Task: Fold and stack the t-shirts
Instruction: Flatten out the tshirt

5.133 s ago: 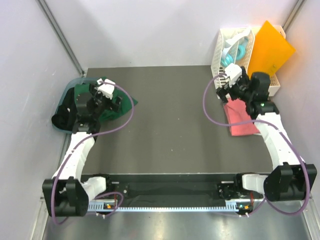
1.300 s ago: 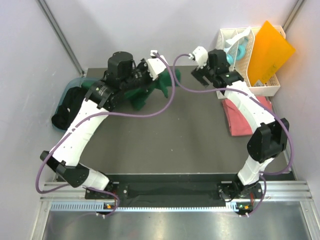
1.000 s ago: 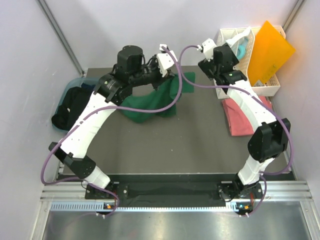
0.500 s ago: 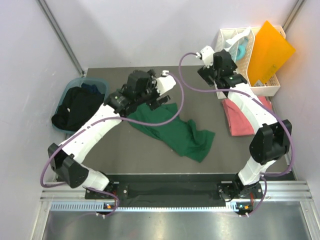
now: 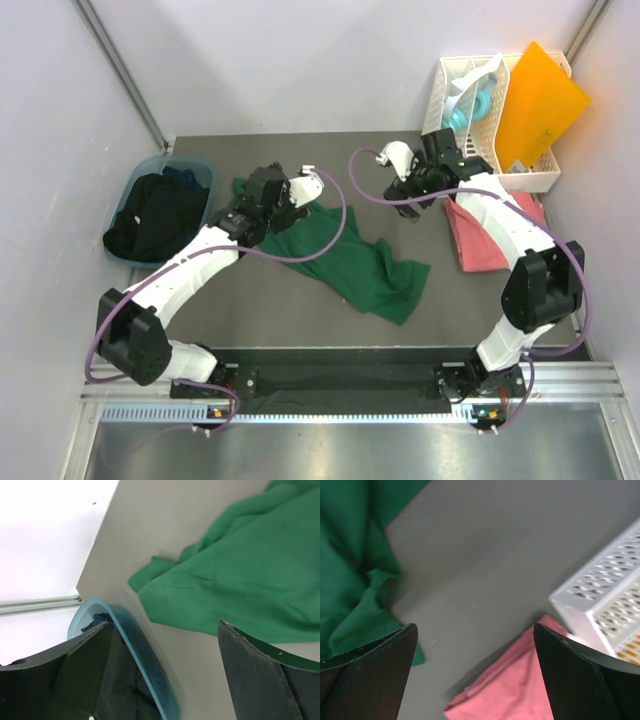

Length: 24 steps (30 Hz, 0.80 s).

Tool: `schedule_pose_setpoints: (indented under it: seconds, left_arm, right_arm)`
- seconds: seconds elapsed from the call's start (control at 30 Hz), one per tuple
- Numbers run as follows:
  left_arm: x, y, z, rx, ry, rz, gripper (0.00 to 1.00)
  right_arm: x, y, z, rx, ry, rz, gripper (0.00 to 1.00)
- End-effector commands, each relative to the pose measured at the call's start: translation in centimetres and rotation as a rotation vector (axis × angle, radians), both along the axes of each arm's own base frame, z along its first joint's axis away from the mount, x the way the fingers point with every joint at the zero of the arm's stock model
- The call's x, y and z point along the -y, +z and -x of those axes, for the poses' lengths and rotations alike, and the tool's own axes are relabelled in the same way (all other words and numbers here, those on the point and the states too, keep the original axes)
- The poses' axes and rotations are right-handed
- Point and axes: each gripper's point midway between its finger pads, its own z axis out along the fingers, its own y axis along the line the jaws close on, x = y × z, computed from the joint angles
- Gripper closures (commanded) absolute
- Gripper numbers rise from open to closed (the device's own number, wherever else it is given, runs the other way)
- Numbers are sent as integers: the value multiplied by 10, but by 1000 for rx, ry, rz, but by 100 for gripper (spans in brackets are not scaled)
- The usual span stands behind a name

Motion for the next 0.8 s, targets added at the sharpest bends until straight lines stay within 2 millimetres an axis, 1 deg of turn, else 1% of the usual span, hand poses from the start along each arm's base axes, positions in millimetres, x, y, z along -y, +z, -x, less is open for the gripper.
schedule_pose_setpoints:
  seconds: [0.0, 0.07, 0.1, 0.13, 0.2, 0.23, 0.3, 0.33, 0.4, 0.43, 0.5, 0.53, 0.6, 0.63, 0.67, 0.7, 0.73, 0.77]
  left_arm:
    - [-4, 37, -19, 124, 24, 45, 10]
    - [-7, 35, -22, 122, 30, 36, 11]
    - [-9, 33, -24, 119, 32, 33, 11]
    - [-10, 32, -25, 118, 35, 31, 11]
    - [-13, 31, -27, 122, 38, 28, 11]
    - [-13, 28, -27, 116, 35, 27, 12]
    - [-15, 24, -28, 116, 33, 16, 12]
    - [-14, 22, -28, 115, 24, 12, 13]
    - [-18, 18, -30, 112, 24, -1, 13]
    - [-18, 17, -30, 113, 24, 0, 13]
    - [-19, 15, -32, 110, 16, -1, 13]
    - [-20, 13, -32, 109, 13, -3, 13]
    - [-20, 9, -35, 110, 2, -10, 13]
    - [-19, 4, -36, 103, -4, -13, 13]
    - [-18, 3, -38, 107, -14, -12, 13]
    - [-18, -3, -40, 94, -16, -15, 13]
    - [-16, -6, -40, 86, -26, -13, 14]
    - [-14, -6, -42, 85, -31, -7, 14]
  right_arm:
    - [-14, -23, 30, -182, 121, -48, 0]
    - [-19, -31, 33, -236, 159, -55, 0]
    - [-18, -40, 39, -290, 158, -41, 0]
    - [-16, -42, 39, -306, 153, -34, 0]
    - [-7, -53, 41, -331, 134, 7, 0]
    - [-1, -61, 46, -351, 131, 26, 0]
    - [11, -67, 45, -346, 104, 53, 0]
    - [17, -70, 49, -355, 95, 60, 0]
    - [28, -73, 52, -366, 67, 65, 0]
    - [33, -77, 59, -381, 60, 71, 0]
    - [42, -79, 65, -386, 49, 82, 0]
    - [45, -86, 72, -405, 51, 96, 2]
    - [49, -87, 79, -404, 50, 111, 2]
    - [51, -93, 86, -420, 55, 116, 2]
    - [53, -94, 89, -421, 51, 122, 2]
    - [54, -93, 91, -417, 53, 124, 2]
    - [54, -97, 96, -429, 61, 131, 2]
    - [55, -98, 97, -429, 63, 137, 2]
